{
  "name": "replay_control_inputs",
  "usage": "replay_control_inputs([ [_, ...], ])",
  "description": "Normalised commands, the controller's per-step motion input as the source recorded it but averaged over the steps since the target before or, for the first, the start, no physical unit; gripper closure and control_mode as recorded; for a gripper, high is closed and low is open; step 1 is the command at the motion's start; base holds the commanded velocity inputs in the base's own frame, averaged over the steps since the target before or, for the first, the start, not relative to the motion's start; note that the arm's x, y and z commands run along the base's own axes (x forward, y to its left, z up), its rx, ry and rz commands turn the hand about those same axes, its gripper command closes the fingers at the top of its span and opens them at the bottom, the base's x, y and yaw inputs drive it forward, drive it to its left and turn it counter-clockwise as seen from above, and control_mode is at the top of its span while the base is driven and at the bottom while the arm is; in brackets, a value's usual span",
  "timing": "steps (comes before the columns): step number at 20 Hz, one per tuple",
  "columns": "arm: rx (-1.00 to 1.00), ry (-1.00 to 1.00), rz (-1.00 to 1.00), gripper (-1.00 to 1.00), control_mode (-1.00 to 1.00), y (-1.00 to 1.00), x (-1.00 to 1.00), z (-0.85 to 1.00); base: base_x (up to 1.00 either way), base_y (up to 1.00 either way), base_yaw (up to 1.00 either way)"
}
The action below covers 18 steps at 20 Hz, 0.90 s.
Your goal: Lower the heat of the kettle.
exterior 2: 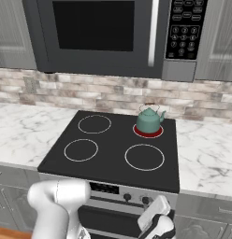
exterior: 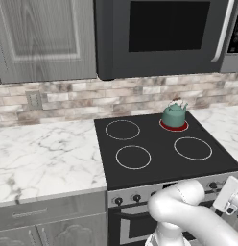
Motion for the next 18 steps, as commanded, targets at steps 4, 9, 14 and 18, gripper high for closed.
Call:
replay_control_inputs([
  [4, 0.32, 0.14, 0.08, 1.00, -1.00, 0.02, 0.05, 0.00, 0.00, 0.00, 0.00],
  [9, 0.30, 0.13, 0.07, 1.00, -1.00, 0.06, 0.04, 0.00, 0.00, 0.00, 0.00],
  [14, 0.26, 0.10, 0.05, 1.00, -1.00, 0.05, 0.05, 0.00, 0.00, 0.00, 0.00],
  [18, 0.20, 0.06, 0.02, 1.00, -1.00, 0.04, 0.01, 0.07, 0.00, 0.00, 0.00],
])
